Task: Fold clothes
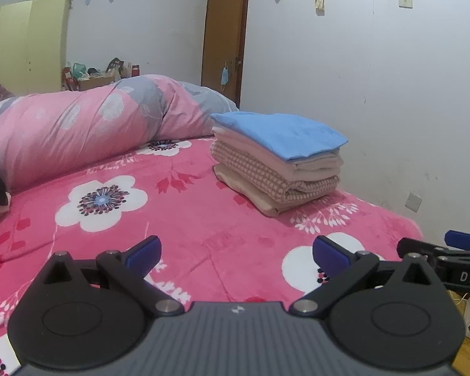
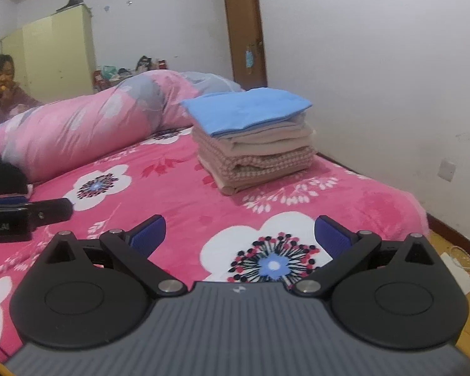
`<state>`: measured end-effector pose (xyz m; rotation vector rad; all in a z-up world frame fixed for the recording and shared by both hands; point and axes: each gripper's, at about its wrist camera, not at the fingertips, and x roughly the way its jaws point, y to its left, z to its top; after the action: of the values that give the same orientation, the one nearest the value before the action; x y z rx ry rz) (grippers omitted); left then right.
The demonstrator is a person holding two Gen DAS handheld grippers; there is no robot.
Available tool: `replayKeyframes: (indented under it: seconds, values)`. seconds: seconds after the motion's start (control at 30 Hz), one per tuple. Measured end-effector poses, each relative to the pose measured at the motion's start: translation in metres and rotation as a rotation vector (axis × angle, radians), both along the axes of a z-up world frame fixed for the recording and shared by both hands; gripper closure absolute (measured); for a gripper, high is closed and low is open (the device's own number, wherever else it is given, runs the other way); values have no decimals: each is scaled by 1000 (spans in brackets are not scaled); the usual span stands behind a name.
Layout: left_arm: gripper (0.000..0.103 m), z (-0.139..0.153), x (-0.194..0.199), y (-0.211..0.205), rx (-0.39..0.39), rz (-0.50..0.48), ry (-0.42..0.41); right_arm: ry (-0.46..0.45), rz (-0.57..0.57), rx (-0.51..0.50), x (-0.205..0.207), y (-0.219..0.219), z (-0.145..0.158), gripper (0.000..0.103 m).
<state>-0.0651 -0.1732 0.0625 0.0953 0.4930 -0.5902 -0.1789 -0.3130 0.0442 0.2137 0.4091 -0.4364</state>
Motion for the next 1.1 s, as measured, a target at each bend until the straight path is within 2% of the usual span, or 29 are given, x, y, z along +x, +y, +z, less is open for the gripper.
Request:
replayKeyframes:
  seconds: [0.27, 0.47, 0.73, 0.87, 1.1]
  values:
    - [0, -1, 8, -12, 28, -13, 13, 26, -45, -25, 1, -1, -2, 1]
    - [0, 4, 11, -24, 43, -31, -8, 48, -78, -17, 4, -5, -6, 1]
    - [0, 15, 11, -32, 28, -48, -35, 58, -96, 6, 3, -8, -4, 1]
    - [0, 19, 11, -33, 19, -56, -50, 33, -113, -5, 1, -8, 1, 1]
    - [0, 23, 12, -33, 5, -53, -71, 32, -126, 38, -1, -14, 7, 1]
